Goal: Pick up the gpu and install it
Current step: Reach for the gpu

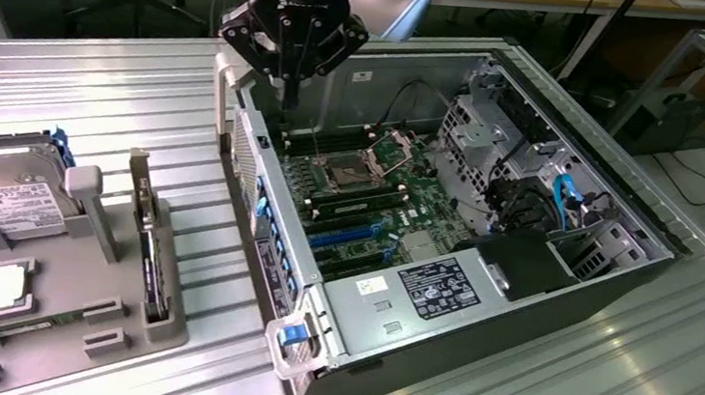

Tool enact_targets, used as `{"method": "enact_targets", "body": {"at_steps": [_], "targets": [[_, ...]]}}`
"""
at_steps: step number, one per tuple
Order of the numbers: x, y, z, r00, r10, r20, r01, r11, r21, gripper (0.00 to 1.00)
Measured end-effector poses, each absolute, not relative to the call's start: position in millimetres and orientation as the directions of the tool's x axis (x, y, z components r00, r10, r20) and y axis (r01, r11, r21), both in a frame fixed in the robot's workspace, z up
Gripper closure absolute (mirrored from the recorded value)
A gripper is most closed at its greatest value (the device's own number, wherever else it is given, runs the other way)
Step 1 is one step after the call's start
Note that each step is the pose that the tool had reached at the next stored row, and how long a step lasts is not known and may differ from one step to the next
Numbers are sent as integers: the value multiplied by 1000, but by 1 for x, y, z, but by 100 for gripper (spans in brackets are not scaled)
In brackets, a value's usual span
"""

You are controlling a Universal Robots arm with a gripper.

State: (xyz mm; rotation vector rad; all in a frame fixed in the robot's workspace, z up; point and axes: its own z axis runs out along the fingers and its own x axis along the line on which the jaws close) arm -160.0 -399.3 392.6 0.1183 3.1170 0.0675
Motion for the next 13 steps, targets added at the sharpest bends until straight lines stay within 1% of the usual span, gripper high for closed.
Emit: {"method": "enact_targets", "body": {"at_steps": [13], "targets": [[-182, -400, 392, -997, 76, -17, 75, 996, 44, 89]]}}
